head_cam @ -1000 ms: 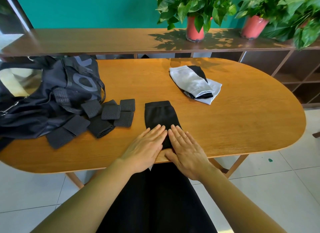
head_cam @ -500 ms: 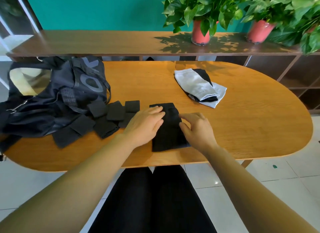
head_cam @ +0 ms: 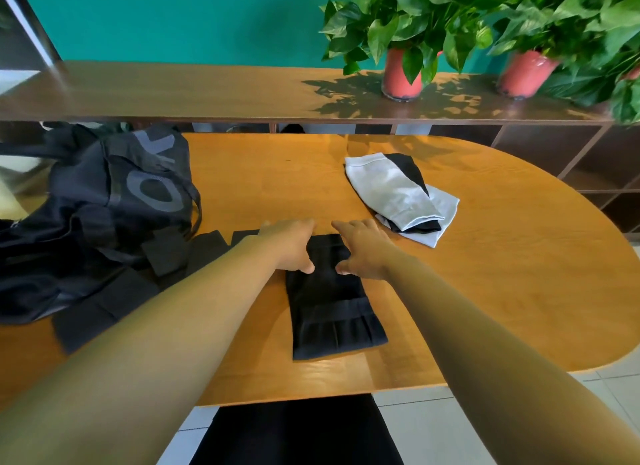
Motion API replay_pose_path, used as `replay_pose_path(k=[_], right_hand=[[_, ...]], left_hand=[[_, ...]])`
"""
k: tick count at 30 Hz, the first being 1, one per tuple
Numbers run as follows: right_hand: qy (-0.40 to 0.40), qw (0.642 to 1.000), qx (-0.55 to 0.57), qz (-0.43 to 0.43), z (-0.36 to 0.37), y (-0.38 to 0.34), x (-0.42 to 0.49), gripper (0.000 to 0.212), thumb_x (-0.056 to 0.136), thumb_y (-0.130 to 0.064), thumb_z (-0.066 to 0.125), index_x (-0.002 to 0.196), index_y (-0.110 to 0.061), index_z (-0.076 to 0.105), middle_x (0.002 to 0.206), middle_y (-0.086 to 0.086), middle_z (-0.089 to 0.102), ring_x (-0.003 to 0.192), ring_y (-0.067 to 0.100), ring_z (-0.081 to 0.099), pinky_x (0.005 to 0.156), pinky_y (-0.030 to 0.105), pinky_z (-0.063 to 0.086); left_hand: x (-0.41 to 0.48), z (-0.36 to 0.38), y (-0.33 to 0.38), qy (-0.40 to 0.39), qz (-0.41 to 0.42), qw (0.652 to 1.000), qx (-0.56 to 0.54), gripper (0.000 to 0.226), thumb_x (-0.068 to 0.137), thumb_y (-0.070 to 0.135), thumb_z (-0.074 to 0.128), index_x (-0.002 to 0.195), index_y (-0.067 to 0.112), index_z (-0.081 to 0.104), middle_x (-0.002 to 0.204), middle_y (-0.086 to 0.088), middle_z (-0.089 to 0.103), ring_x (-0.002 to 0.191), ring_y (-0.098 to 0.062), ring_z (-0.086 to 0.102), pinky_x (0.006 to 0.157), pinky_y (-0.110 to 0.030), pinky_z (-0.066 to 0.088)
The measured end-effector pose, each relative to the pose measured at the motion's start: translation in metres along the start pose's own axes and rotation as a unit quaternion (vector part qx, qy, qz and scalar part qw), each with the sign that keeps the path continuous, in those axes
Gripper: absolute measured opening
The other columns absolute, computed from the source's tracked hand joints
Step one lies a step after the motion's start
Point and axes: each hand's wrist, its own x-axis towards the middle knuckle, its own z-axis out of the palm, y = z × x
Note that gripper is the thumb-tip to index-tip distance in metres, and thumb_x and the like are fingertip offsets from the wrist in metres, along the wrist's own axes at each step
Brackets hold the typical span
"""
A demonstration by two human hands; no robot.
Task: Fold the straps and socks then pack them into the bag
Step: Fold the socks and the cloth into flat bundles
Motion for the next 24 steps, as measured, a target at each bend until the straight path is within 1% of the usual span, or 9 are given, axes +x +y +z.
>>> replay_pose_path(k=[3,6,8,10,14,16,18,21,24], right_hand=[[-0.025,1.000,0.016,0.005,-0.004,0.002,0.011,0.080,0.076,-0.037,0.074,0.143,-0.022,0.033,0.130,0.004,0.045,0.126,0.027,0.031,0.099,0.041,0.034],[-0.062,0.996,0.066,0.020,-0.008,0.005,0.017,0.057,0.072,-0.036,0.078,0.120,-0.026,0.049,0.111,-0.001,0.055,0.114,0.021,0.036,0.088,0.038,0.040],[-0.072,0.992,0.098,0.028,-0.007,0.007,0.020,0.049,0.070,-0.034,0.080,0.108,-0.028,0.050,0.109,0.000,0.056,0.111,0.021,0.041,0.089,0.040,0.043],[-0.058,0.987,0.148,0.034,-0.006,0.006,0.019,0.050,0.070,-0.028,0.081,0.107,-0.026,0.048,0.110,0.002,0.056,0.105,0.022,0.049,0.087,0.040,0.048],[-0.029,0.945,0.317,0.068,-0.005,0.001,0.011,0.071,0.074,-0.013,0.079,0.132,-0.020,0.039,0.110,0.001,0.052,0.099,0.021,0.056,0.081,0.031,0.047],[-0.026,0.929,0.361,0.078,-0.003,0.002,0.008,0.065,0.074,-0.010,0.078,0.129,-0.016,0.043,0.108,0.003,0.057,0.097,0.022,0.060,0.086,0.036,0.052],[-0.011,0.931,0.357,0.075,0.000,0.003,0.006,0.050,0.072,-0.012,0.078,0.115,-0.013,0.053,0.099,0.009,0.063,0.090,0.025,0.064,0.084,0.044,0.055],[0.028,0.938,0.340,0.067,0.000,0.001,-0.001,0.034,0.070,-0.017,0.079,0.096,-0.009,0.058,0.088,0.010,0.062,0.082,0.025,0.062,0.075,0.041,0.052],[0.080,0.931,0.353,0.040,0.000,0.000,-0.014,0.024,0.072,-0.016,0.077,0.092,-0.013,0.063,0.087,0.000,0.063,0.076,0.015,0.060,0.071,0.034,0.050]], left_hand=[[0.007,-0.010,0.001,-0.056,-0.026,0.998,-0.020,0.063,0.081,0.035,0.073,0.134,0.019,0.042,0.135,-0.001,0.049,0.124,-0.028,0.046,0.107,-0.048,0.027],[0.012,-0.017,0.002,-0.085,-0.045,0.995,-0.016,0.054,0.080,0.034,0.075,0.123,0.016,0.049,0.128,-0.003,0.054,0.119,-0.031,0.049,0.106,-0.049,0.031],[0.013,-0.018,0.003,-0.074,-0.039,0.996,-0.033,0.043,0.080,0.026,0.075,0.114,0.013,0.053,0.113,-0.005,0.057,0.105,-0.029,0.055,0.091,-0.043,0.043],[0.013,-0.018,0.002,-0.048,-0.027,0.997,-0.060,0.038,0.080,0.018,0.073,0.112,0.011,0.053,0.098,-0.003,0.053,0.088,-0.024,0.054,0.071,-0.034,0.046],[0.009,-0.016,-0.005,-0.014,-0.009,0.992,-0.124,0.050,0.080,0.018,0.075,0.119,0.023,0.043,0.117,-0.001,0.049,0.098,-0.021,0.052,0.080,-0.038,0.050],[0.004,-0.017,-0.009,-0.012,-0.005,0.987,-0.161,0.069,0.079,0.021,0.077,0.135,0.025,0.038,0.127,0.000,0.045,0.109,-0.020,0.049,0.086,-0.037,0.048],[0.000,-0.018,-0.014,0.003,0.002,0.980,-0.199,0.073,0.080,0.022,0.076,0.142,0.022,0.037,0.138,-0.001,0.044,0.120,-0.021,0.047,0.094,-0.036,0.045],[-0.007,-0.017,-0.018,0.037,0.033,0.979,-0.199,0.045,0.082,0.016,0.072,0.124,0.023,0.058,0.127,0.002,0.058,0.115,-0.018,0.055,0.098,-0.039,0.046],[-0.022,-0.008,-0.017,0.111,0.061,0.983,-0.133,0.020,0.083,0.018,0.069,0.095,0.032,0.062,0.099,0.010,0.063,0.095,-0.017,0.058,0.085,-0.037,0.048]])
